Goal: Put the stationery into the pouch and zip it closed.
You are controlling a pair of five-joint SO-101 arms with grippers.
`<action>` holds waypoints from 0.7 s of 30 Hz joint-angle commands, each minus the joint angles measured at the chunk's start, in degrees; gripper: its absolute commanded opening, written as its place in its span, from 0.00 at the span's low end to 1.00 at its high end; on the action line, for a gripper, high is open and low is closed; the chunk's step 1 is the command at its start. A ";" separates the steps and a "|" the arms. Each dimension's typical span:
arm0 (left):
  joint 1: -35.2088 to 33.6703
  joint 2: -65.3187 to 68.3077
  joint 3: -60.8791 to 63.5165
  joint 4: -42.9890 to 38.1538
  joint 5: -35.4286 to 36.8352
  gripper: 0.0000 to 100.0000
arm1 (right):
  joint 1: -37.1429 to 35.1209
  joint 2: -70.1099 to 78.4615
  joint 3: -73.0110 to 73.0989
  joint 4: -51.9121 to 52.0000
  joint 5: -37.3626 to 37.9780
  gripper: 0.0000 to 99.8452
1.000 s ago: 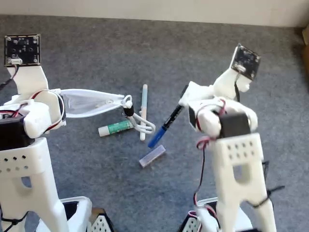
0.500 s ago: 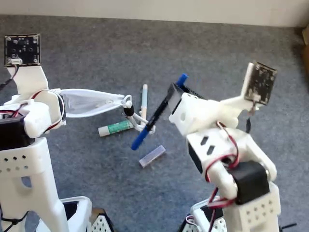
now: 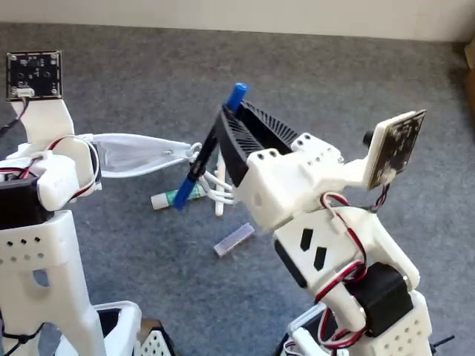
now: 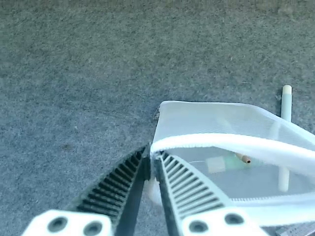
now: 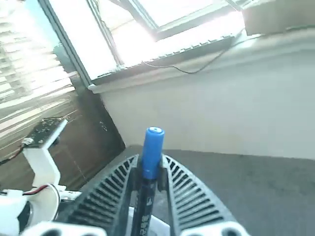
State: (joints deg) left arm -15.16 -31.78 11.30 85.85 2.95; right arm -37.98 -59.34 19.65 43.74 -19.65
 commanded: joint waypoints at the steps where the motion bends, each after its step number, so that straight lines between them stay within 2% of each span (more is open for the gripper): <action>1: -0.40 1.71 2.07 -1.41 0.79 0.01 | -3.47 -1.10 -1.01 -6.37 4.92 0.00; 8: -0.40 1.71 2.24 -1.58 0.79 0.01 | -6.73 -1.10 -1.01 -17.63 8.62 0.00; 15: -0.40 1.71 2.24 -1.32 0.79 0.01 | -6.81 -1.10 -1.01 -27.82 12.04 0.00; 21: -0.40 1.71 2.33 -1.23 0.79 0.01 | -6.55 -1.01 1.80 -30.11 12.04 0.00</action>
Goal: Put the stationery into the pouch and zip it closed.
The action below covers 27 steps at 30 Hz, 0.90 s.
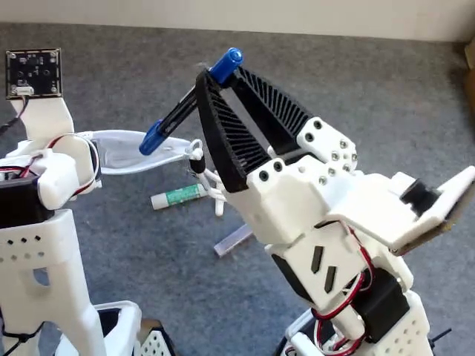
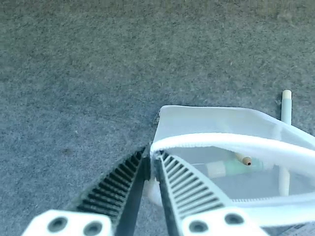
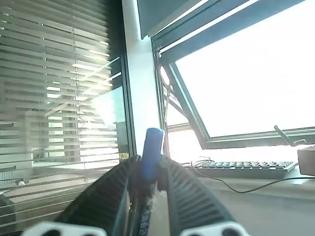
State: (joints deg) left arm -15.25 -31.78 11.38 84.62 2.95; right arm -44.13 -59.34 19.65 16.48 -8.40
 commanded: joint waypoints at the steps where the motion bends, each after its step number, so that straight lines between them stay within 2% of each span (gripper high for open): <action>1: -0.31 1.71 2.24 0.00 0.79 0.01 | -0.40 -0.92 3.12 -4.62 0.88 0.00; 4: -0.40 1.71 2.24 0.00 0.79 0.01 | -0.40 -0.92 7.60 -12.62 0.97 0.00; 10: -0.66 1.71 2.33 0.00 0.79 0.01 | -0.66 -1.01 16.04 -23.43 11.43 0.00; 13: -0.66 1.71 2.33 0.00 0.79 0.01 | -0.66 -1.01 18.33 -27.21 12.75 0.00; 20: -0.66 1.71 2.33 0.00 0.79 0.01 | -0.66 -0.22 19.12 -28.00 12.84 0.00; 27: -0.75 1.71 3.47 -0.26 0.79 0.01 | -1.01 9.10 18.68 -28.35 12.84 0.00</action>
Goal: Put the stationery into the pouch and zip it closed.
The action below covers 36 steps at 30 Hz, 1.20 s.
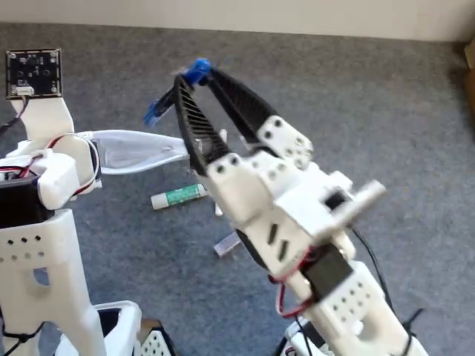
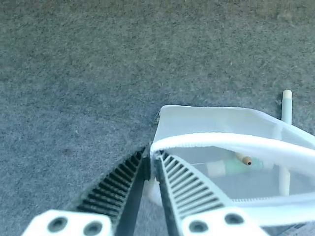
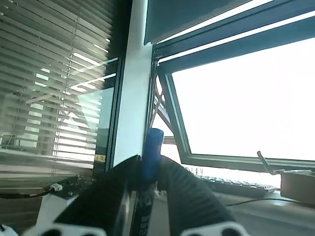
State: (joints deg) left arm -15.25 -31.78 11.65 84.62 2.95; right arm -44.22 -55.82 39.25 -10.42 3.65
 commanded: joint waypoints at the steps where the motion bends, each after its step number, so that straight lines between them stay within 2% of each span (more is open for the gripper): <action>1: -0.75 1.71 3.21 -0.26 0.79 0.01 | -1.63 6.90 -0.92 -1.45 0.79 0.00; 8: -0.75 1.71 3.21 -0.09 0.79 0.01 | -6.37 11.21 -0.57 -1.45 1.23 0.00; 18: -0.75 1.71 3.21 0.00 0.79 0.01 | -4.79 17.71 -1.01 -1.45 1.32 0.00; 20: -0.75 1.71 3.21 0.00 0.79 0.01 | -4.79 18.95 -1.01 -1.45 3.43 0.00; 24: -0.75 1.71 3.21 0.00 0.79 0.01 | -5.93 22.02 -0.84 -1.45 13.71 0.00; 27: -0.75 1.71 3.21 0.00 0.79 0.01 | -6.73 24.40 -0.84 -1.36 18.46 0.00; 36: -0.75 1.71 3.21 0.00 0.70 0.01 | -7.52 25.71 -1.01 -1.01 18.99 0.01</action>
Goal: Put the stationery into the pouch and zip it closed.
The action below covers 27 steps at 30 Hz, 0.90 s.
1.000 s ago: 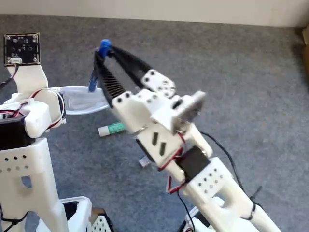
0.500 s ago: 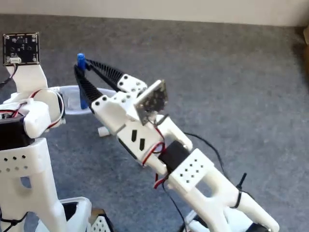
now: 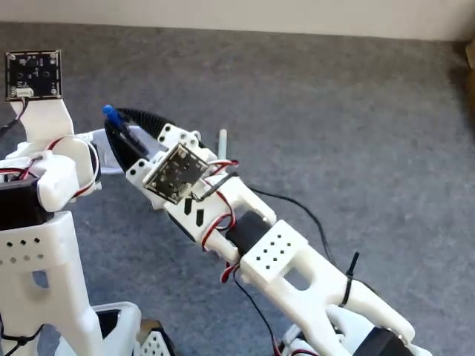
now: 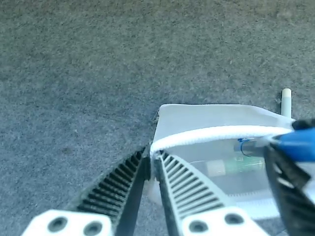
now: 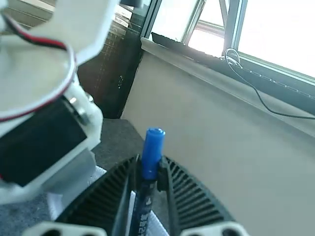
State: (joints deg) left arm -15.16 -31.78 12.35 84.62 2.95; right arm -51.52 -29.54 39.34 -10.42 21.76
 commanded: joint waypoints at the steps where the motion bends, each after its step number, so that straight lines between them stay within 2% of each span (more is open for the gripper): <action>1: -0.84 1.71 2.51 0.00 0.70 0.01 | -0.22 -0.57 -1.10 -1.01 0.88 0.01; 3: -0.84 1.71 2.51 0.00 0.70 0.01 | -0.22 -0.57 -1.10 -1.01 0.88 0.02; 8: -0.84 1.71 2.51 0.00 0.70 0.01 | -0.22 -0.57 -1.10 -0.92 0.88 0.14; 21: -0.84 1.71 2.51 0.00 0.70 0.01 | -0.04 -0.66 -2.42 -0.92 0.88 0.14; 27: -0.84 1.71 2.51 0.00 0.70 0.01 | 3.30 -0.66 -3.91 -0.75 0.88 0.14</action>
State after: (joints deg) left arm -15.16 -31.78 12.35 84.62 2.95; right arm -51.43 -29.54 39.34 -10.42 21.93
